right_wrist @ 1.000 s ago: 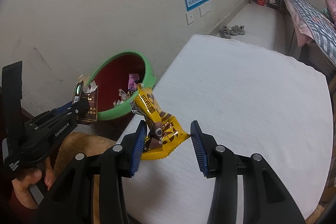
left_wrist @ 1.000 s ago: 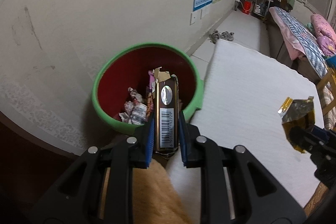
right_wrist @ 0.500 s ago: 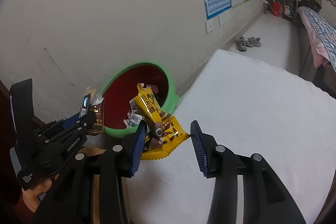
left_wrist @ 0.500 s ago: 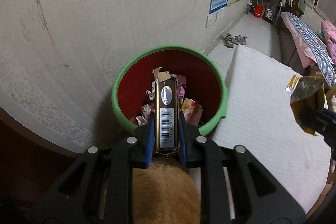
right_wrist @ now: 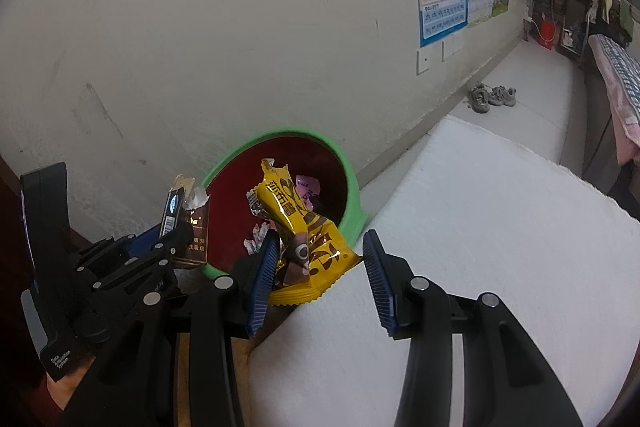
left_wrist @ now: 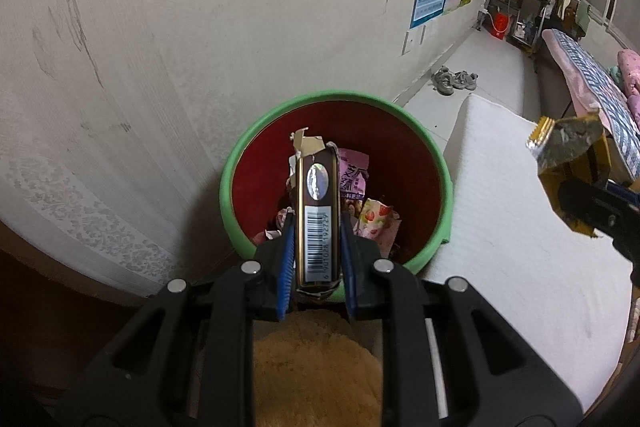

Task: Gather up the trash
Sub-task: 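Carry the brown carton and yellow wrapper over the bin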

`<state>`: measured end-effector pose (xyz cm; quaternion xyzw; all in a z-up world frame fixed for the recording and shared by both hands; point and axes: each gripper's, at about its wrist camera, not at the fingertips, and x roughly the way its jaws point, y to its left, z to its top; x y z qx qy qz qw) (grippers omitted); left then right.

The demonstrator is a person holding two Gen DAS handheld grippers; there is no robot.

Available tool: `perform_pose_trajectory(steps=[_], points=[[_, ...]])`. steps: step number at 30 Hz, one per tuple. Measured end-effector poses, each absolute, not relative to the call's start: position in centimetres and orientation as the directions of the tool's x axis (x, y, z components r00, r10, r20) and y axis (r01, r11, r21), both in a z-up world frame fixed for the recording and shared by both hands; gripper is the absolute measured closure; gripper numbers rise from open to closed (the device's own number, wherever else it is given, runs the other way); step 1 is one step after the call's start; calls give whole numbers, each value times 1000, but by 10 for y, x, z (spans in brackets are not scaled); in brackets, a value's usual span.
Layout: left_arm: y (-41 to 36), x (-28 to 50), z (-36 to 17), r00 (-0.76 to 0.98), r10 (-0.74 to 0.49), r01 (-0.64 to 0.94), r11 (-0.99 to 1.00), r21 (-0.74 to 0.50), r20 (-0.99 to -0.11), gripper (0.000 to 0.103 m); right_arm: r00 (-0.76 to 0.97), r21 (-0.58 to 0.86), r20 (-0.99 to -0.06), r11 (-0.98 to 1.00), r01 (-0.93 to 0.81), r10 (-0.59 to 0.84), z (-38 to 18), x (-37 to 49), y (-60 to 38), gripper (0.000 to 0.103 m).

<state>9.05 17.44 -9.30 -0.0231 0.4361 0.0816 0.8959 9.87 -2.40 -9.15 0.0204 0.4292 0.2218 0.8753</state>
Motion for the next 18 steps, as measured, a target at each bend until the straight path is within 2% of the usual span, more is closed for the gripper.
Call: perform_pose_trajectory(steps=[18], points=[[199, 121, -106, 573, 130, -207, 978, 11, -810, 83, 494, 227, -769, 896, -381, 405, -108, 133, 2, 61]])
